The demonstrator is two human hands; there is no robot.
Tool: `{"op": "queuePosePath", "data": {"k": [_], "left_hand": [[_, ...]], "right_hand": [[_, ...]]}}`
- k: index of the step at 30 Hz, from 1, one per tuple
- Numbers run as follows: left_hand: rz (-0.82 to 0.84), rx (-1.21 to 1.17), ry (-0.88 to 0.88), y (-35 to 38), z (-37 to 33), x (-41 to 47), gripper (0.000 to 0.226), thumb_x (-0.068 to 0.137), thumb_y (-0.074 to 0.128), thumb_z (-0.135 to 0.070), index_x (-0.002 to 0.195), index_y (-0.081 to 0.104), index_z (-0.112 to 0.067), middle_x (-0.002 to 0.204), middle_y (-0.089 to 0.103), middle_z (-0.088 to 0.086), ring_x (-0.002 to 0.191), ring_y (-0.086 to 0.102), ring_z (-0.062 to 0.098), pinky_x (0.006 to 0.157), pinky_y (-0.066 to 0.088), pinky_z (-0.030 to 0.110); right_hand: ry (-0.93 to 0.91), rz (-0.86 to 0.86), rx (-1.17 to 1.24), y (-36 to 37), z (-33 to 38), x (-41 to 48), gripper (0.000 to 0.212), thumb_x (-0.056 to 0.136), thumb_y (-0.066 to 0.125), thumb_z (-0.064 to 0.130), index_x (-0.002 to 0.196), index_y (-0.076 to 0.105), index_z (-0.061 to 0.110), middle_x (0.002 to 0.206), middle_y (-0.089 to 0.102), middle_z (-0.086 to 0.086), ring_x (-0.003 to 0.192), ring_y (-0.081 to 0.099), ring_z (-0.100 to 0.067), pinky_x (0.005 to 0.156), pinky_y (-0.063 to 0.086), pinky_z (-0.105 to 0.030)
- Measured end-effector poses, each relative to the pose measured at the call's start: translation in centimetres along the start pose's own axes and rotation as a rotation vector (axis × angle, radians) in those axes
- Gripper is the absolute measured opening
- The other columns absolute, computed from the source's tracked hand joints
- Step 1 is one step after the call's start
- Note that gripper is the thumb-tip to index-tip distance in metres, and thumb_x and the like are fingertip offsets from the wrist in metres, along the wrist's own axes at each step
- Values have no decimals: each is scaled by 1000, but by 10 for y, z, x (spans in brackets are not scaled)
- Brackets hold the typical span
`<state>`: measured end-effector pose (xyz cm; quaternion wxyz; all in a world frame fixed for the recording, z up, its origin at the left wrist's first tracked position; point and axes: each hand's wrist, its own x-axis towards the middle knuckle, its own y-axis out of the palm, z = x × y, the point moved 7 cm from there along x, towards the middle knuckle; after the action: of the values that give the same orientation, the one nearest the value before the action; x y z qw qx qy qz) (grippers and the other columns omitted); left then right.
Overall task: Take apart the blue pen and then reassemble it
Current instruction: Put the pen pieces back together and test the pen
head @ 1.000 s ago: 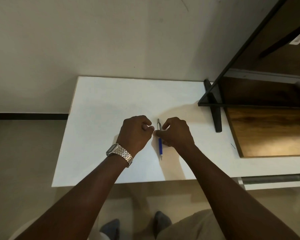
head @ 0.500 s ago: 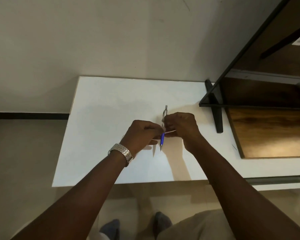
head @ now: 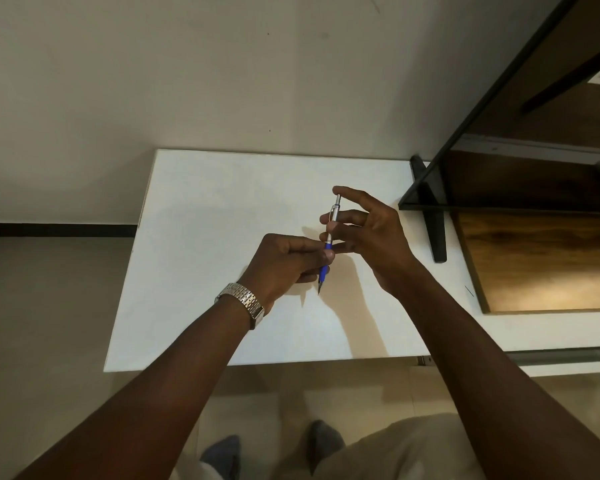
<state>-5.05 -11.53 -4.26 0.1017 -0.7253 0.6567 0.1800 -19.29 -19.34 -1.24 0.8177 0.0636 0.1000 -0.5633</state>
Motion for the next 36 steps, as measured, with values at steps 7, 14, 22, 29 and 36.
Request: {"op": "queuePosePath", "data": {"k": [7,14,22,29,36], "left_hand": [[-6,-41,-5,2,0,1,10,82,82,-12,91,84,-16,86,81,13,83,80,28,68,62,25],[-18,-46,-12,4,3,2,14,82,82,-10,97,83,-9,87,81,14,81,80,27,74,65,30],[-19,-63,-2,7,2,1,11,83,81,-9,94,83,-10,88,81,16,82,80,30,74,65,30],[-26,-25,-1,5,2,2,11,84,81,-12,94,83,-11,86,81,13,82,80,29,72,64,28],[-20,-38,-2,6,0,1,8,84,80,-10,91,84,-12,85,81,14,80,80,28,67,62,25]], "right_hand": [[-3,13,40,-1,-2,1,57,89,71,-8,142,62,12,102,78,-24,77,75,-32,71,64,-40],[9,-18,65,-3,-4,5,47,89,71,-9,132,69,10,94,78,-18,72,75,-30,70,63,-33],[0,-8,39,-3,-6,3,53,91,72,-5,141,62,11,103,78,-22,79,76,-29,75,63,-34],[3,-9,44,-4,-6,6,47,91,72,-5,136,65,6,99,78,-22,75,75,-30,73,62,-35],[4,-11,42,-4,-8,5,48,91,72,-5,136,66,9,97,79,-20,75,77,-28,72,63,-32]]}}
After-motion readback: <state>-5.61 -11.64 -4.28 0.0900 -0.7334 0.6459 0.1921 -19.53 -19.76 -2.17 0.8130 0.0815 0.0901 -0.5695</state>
